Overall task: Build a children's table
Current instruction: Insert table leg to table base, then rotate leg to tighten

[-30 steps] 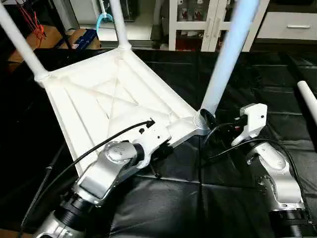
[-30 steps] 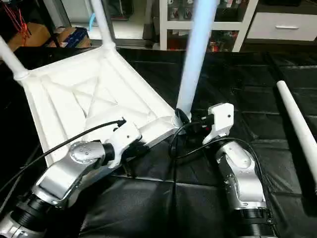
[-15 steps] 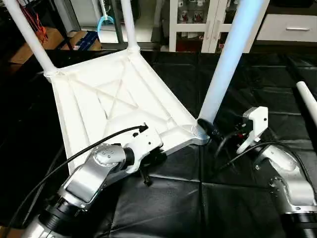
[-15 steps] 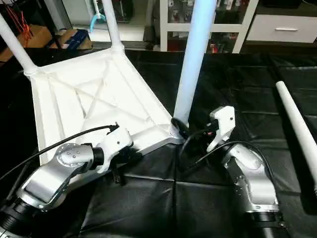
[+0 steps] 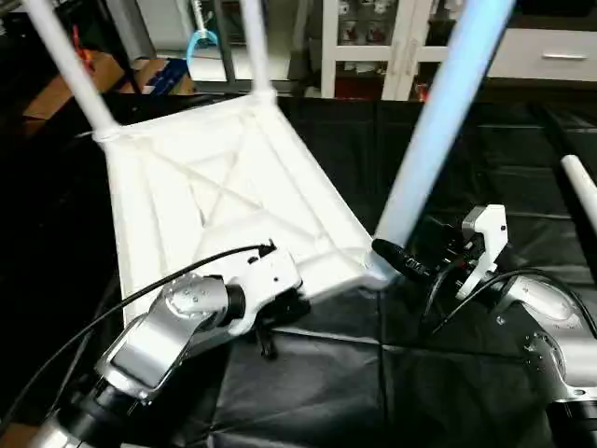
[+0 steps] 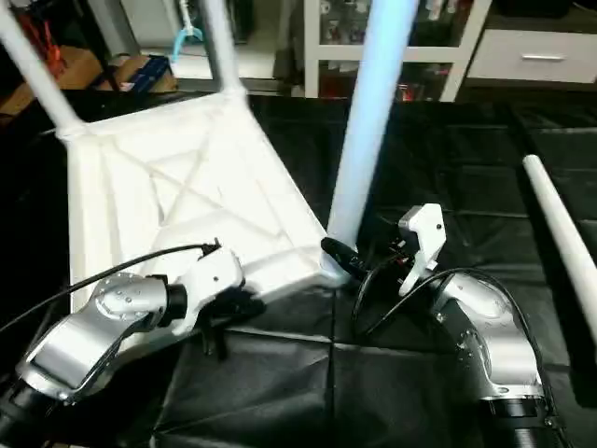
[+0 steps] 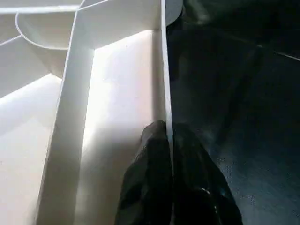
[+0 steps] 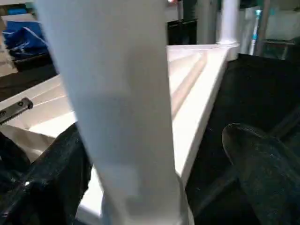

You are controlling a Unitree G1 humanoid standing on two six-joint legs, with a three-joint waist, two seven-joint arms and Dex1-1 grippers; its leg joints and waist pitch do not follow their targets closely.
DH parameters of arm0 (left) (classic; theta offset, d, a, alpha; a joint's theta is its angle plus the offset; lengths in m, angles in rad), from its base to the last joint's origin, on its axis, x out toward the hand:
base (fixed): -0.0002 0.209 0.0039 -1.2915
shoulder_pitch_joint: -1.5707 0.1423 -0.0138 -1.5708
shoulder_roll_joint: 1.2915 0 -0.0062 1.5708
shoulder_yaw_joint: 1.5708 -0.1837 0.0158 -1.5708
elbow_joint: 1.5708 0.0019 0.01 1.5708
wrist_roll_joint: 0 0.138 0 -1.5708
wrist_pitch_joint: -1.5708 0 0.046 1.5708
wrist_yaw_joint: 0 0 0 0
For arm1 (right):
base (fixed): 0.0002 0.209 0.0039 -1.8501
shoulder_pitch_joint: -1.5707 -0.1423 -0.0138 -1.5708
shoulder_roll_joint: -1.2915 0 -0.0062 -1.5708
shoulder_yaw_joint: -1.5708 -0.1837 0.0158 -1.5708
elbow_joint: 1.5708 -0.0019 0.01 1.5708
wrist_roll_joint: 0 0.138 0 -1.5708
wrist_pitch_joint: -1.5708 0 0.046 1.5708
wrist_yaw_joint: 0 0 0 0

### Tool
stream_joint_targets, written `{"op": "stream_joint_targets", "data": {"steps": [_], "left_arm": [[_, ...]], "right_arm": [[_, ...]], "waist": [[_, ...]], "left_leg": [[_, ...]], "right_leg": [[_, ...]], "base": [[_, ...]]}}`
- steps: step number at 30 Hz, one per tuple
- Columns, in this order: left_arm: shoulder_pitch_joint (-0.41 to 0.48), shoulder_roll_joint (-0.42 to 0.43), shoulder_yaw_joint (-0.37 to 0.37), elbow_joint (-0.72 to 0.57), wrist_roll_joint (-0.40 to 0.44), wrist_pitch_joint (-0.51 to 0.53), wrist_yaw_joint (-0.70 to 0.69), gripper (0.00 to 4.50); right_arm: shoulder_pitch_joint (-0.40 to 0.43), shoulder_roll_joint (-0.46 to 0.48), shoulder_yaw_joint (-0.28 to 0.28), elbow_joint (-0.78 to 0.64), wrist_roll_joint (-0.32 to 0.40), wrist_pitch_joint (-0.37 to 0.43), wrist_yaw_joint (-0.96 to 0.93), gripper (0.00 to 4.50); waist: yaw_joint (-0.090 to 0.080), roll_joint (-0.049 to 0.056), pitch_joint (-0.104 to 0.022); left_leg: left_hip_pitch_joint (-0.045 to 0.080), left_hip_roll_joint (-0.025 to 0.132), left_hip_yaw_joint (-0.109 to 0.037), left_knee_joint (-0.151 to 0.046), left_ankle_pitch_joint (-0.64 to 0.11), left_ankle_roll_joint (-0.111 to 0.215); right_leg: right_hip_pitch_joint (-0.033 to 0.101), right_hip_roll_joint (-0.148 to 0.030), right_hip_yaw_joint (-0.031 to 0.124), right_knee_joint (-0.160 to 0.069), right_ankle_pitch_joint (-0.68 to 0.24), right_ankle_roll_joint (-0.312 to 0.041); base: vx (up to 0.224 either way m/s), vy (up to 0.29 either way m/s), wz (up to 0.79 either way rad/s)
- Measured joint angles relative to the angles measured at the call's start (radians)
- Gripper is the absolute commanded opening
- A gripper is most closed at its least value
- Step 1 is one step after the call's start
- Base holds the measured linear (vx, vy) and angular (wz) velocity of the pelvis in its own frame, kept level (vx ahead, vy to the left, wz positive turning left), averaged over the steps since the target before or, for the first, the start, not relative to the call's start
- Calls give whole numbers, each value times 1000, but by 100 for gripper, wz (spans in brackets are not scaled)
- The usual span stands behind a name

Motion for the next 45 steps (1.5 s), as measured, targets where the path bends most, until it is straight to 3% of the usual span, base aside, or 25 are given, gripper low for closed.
{"op": "stream_joint_targets", "data": {"steps": [11,14,23,25,32,45], "left_arm": [[3,10,-11,-9,5,-3,-12,0],[2,6,-6,-9,-2,0,-13,56],[-1,-25,-3,2,-2,-2,-12,58],[-7,-59,-6,13,-2,-2,1,58],[-58,-166,-24,83,2,-9,67,119],[-135,-256,-37,191,44,-36,156,119]], "right_arm": [[1,-17,3,-24,3,15,23,448],[1,-17,3,-25,3,16,24,450],[8,-17,3,-34,4,23,36,450],[9,-17,3,-35,4,23,37,450],[25,-17,2,-39,4,24,38,450],[31,-16,1,-57,4,25,32,450]], "waist": [[2,0,0],[2,0,0],[2,0,0],[3,0,0],[-2,-1,1],[-3,0,2]], "left_leg": [[1,0,0,4,-1,-3],[1,0,0,4,-1,-3],[0,-1,0,5,0,-1],[-1,-1,0,5,0,-1],[-2,-2,1,6,0,-1],[-5,-1,1,9,0,0]], "right_leg": [[0,-2,0,7,0,0],[0,-2,0,8,0,0],[-1,-3,0,8,0,0],[-1,-4,0,8,0,0],[-3,-5,-1,12,0,0],[-5,-5,-1,13,0,0]], "base": [[0,0,0],[0,0,0],[0,0,0],[0,0,0],[0,0,0],[0,0,0]]}}
